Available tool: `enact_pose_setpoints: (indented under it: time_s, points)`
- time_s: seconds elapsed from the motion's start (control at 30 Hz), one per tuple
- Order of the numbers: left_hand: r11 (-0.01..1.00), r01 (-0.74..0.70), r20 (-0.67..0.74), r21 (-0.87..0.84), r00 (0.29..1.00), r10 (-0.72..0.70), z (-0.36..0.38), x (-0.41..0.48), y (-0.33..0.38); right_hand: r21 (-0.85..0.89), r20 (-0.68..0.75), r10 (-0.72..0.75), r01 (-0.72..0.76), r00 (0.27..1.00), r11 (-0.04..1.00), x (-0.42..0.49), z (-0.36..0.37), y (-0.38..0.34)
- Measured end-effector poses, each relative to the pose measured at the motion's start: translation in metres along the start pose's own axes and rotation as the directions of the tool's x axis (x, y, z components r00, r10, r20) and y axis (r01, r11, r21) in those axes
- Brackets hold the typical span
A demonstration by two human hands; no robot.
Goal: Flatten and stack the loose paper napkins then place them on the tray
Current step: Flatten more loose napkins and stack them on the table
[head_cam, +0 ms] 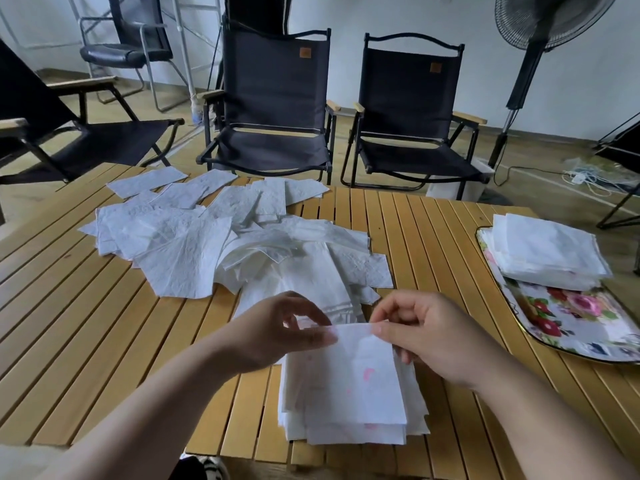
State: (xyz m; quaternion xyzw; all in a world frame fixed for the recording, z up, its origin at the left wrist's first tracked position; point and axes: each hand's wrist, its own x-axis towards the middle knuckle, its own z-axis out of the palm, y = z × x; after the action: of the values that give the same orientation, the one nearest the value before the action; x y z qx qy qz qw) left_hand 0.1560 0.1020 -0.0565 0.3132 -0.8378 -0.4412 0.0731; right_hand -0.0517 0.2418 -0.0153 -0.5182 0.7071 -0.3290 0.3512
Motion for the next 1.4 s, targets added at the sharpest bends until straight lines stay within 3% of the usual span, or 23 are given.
enact_pose_setpoints:
  time_s: [0.1,0.17,0.27,0.43,0.63,0.77,1.03,1.17,1.4]
  points:
    - [0.993,0.04,-0.059,0.113,0.998,-0.034,0.005,0.004,-0.003,-0.281,-0.026,0.168,-0.168,0.985,0.945,0.005,0.001,0.017]
    - [0.979,0.039,-0.072,0.2,0.997,-0.025,0.007,0.006,-0.003,-0.338,-0.048,0.227,-0.23,0.973,0.913,0.011,0.006,0.026]
    - [0.964,0.039,-0.081,0.263,0.997,-0.018,0.009,0.009,-0.002,-0.341,-0.145,0.22,-0.257,0.965,0.904,0.024,0.012,0.028]
    - [0.966,0.105,-0.226,0.236,0.973,-0.05,0.004,0.012,-0.005,-0.17,-0.304,0.17,-0.229,0.937,0.959,0.057,0.027,0.02]
    - [0.972,0.147,-0.318,0.181,0.945,-0.084,-0.005,0.004,-0.011,-0.158,-0.345,0.232,-0.3,0.91,0.941,0.089,0.055,0.016]
    - [0.976,0.158,-0.376,0.147,0.922,-0.093,-0.01,-0.002,-0.01,-0.195,-0.395,0.193,-0.288,0.898,0.938,0.095,0.058,0.019]
    - [0.979,0.142,-0.383,0.144,0.921,-0.077,-0.008,-0.001,-0.006,-0.281,-0.368,0.259,-0.372,0.893,0.884,0.096,0.061,0.019]
    - [0.978,0.143,-0.389,0.15,0.918,-0.075,-0.008,-0.001,-0.008,-0.235,-0.475,0.165,-0.305,0.864,0.923,0.1,0.058,0.017]
    - [0.979,0.157,-0.391,0.132,0.916,-0.094,-0.01,0.002,-0.012,-0.182,-0.465,0.03,-0.128,0.885,0.975,0.095,0.051,0.011]
